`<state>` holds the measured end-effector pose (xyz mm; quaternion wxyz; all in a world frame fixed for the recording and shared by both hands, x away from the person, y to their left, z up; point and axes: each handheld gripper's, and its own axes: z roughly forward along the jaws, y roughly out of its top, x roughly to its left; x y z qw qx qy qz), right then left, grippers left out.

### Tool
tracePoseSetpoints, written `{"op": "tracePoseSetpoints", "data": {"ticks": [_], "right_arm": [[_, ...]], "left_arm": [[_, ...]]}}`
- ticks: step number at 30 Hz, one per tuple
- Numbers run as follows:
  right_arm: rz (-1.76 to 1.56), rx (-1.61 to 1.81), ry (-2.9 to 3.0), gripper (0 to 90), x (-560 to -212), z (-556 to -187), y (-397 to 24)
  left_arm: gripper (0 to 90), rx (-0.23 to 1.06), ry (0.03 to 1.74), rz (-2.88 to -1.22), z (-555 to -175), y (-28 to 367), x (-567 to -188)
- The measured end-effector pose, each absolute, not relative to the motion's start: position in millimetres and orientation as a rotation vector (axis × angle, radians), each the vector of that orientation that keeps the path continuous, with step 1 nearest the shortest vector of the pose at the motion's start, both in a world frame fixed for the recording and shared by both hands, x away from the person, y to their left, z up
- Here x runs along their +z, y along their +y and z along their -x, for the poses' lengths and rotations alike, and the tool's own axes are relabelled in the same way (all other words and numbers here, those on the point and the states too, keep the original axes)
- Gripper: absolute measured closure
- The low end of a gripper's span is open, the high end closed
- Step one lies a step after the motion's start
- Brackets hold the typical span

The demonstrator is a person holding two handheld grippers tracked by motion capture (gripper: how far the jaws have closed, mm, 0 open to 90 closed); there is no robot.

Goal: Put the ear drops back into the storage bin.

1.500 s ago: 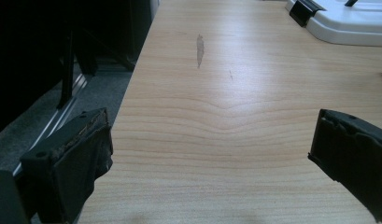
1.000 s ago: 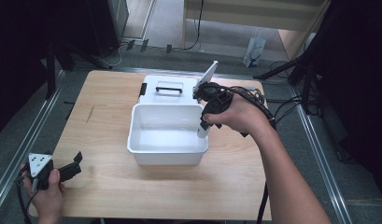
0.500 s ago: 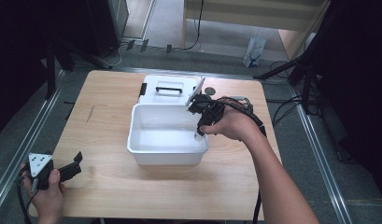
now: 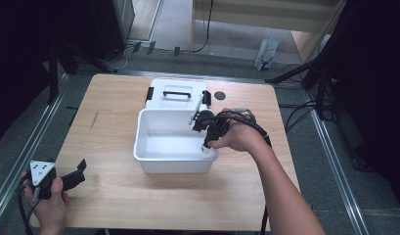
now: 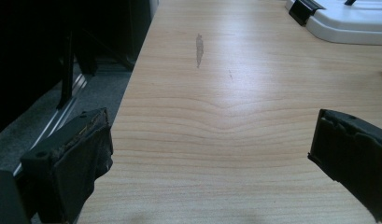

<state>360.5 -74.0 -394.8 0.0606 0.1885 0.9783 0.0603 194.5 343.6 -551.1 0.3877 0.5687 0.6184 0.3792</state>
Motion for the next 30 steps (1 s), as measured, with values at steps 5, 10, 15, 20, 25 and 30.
{"op": "tracePoseSetpoints", "data": {"ticks": [5,10,15,20,25,30], "right_arm": [[-0.472,0.137,2.969,71.6,-413.4,-362.5,-70.3],[-0.436,0.100,2.975,71.5,-423.5,-363.7,-67.9],[-0.402,0.056,2.975,71.5,-429.4,-363.9,-64.8],[-0.423,0.023,2.973,71.5,-433.5,-363.9,-62.1],[-0.414,0.003,2.975,71.4,-435.0,-364.1,-61.1],[-0.415,-0.008,2.971,70.8,-436.1,-364.0,-60.5]], "left_arm": [[0.0,0.965,1.573,-1.446,-194.6,343.5,-551.1],[0.0,0.967,1.571,-1.448,-194.8,343.2,-551.2],[0.0,0.968,1.570,-1.449,-194.8,343.0,-551.2],[0.0,0.967,1.571,-1.449,-194.9,342.9,-551.2],[0.0,0.964,1.570,-1.453,-195.1,343.0,-551.1],[0.0,0.962,1.570,-1.452,-195.1,343.1,-551.1]]}}
